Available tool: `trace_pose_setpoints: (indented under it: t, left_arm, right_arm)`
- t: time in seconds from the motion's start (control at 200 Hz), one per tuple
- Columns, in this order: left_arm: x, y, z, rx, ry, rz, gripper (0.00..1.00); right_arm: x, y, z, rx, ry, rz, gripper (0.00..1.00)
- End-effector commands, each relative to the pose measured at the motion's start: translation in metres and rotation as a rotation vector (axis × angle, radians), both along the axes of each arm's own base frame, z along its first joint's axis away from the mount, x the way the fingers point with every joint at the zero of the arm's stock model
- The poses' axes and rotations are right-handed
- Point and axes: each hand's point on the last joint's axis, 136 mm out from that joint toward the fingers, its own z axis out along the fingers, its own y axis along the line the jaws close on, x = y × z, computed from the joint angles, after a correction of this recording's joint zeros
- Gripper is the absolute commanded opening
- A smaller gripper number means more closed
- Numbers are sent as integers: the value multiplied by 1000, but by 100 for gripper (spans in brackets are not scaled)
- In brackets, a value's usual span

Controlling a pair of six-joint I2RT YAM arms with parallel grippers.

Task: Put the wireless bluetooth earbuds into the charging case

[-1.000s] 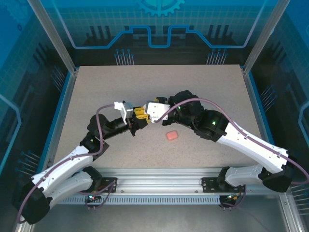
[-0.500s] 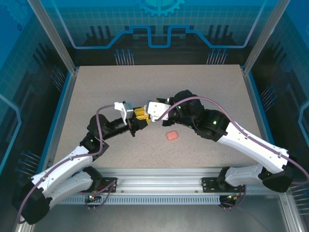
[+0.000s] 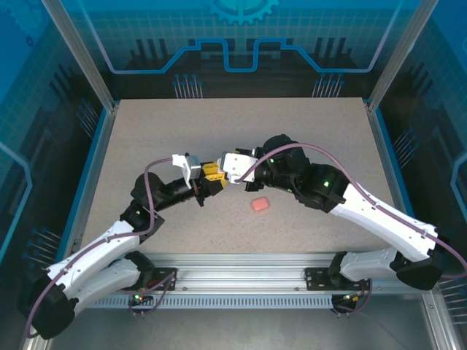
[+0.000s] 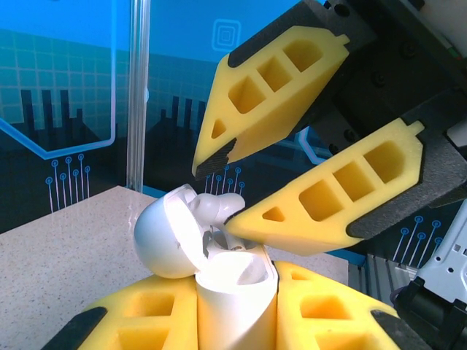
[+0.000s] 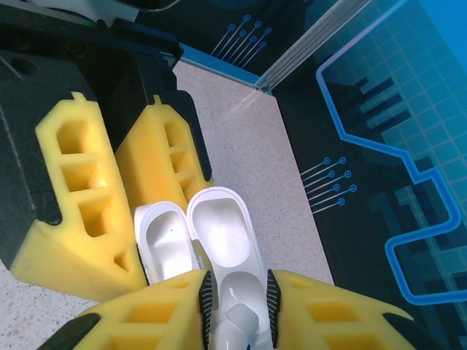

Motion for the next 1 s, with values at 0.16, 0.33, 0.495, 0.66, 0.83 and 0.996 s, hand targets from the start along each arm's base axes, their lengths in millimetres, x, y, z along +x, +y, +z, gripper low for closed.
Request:
trace_pose_setpoints:
  t: [0.16, 0.33, 0.495, 0.66, 0.83, 0.996]
  left_arm:
    - [-8, 3, 20, -47, -82, -6, 0]
    - [-8, 3, 19, -44, -82, -4, 0]
    - [-7, 2, 18, -42, -82, -3, 0]
    - [-6, 2, 18, -44, -84, -3, 0]
    - [-6, 2, 20, -56, -96, -7, 0]
    - [-6, 1, 23, -70, -110, -12, 0]
  right_arm:
    - [-5, 0, 18, 67, 40, 1, 35]
    - [-9, -10, 49, 203, 76, -5, 49]
    - [-11, -24, 74, 335, 133, -27, 57]
    - [-7, -43, 89, 459, 213, -76, 63]
    - [2, -62, 84, 551, 333, -154, 64]
    - [-2, -62, 64, 554, 500, -155, 58]
